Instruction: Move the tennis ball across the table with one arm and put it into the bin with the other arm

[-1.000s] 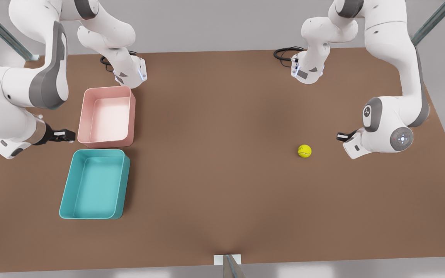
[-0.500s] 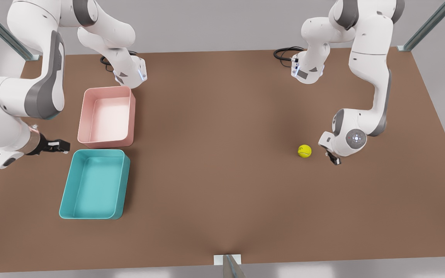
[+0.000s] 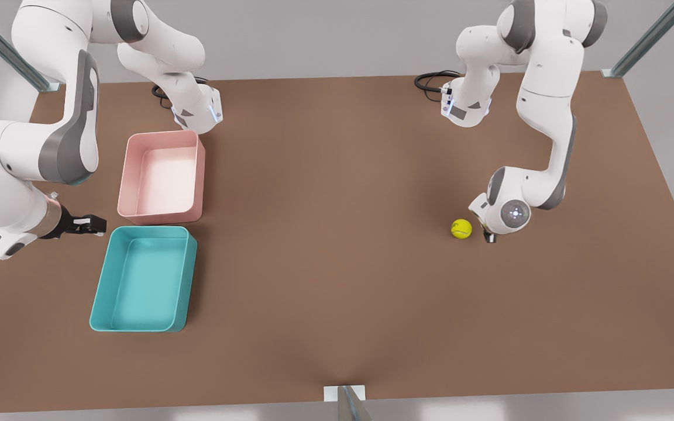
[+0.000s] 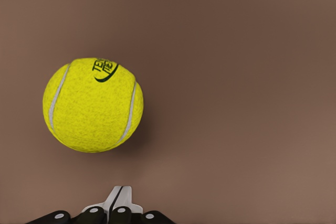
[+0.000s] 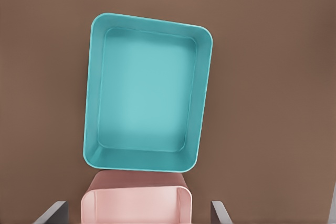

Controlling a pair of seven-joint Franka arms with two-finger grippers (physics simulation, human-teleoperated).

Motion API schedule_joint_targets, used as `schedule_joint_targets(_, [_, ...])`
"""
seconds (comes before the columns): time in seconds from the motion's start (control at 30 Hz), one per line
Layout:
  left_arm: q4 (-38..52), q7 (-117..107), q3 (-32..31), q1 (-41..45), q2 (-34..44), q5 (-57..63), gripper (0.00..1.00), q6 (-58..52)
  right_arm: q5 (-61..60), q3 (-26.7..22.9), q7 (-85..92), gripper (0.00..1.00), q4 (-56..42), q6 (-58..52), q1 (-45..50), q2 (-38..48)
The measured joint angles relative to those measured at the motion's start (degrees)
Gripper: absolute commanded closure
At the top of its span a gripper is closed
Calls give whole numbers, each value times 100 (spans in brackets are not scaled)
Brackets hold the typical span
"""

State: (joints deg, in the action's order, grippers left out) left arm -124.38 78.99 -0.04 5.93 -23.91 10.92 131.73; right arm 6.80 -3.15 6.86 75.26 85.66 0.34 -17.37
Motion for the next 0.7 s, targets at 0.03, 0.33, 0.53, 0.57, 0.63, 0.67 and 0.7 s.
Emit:
schedule_joint_targets(0.03, [0,0,0,8,-6,2,79,15,0,0,2,0,0,2,1,0])
schedule_joint_targets(0.33, [28,-46,3,134,-25,-5,79,109,7,0,18,0,0,12,1,-34])
schedule_joint_targets(0.53, [24,-98,4,248,-30,-17,79,157,8,0,25,0,0,19,1,-38])
schedule_joint_targets(0.57, [21,-125,0,311,-30,-19,79,162,8,0,25,0,0,20,1,-49])
schedule_joint_targets(0.63, [21,-232,-3,595,-32,-47,79,168,9,0,27,0,-3,22,1,-59])
schedule_joint_targets(0.67, [24,-320,-6,834,-40,-127,79,179,10,0,28,0,-4,22,1,-61])
schedule_joint_targets(0.7, [43,-443,-147,1049,-76,-283,79,219,10,0,28,0,-6,22,1,-65])
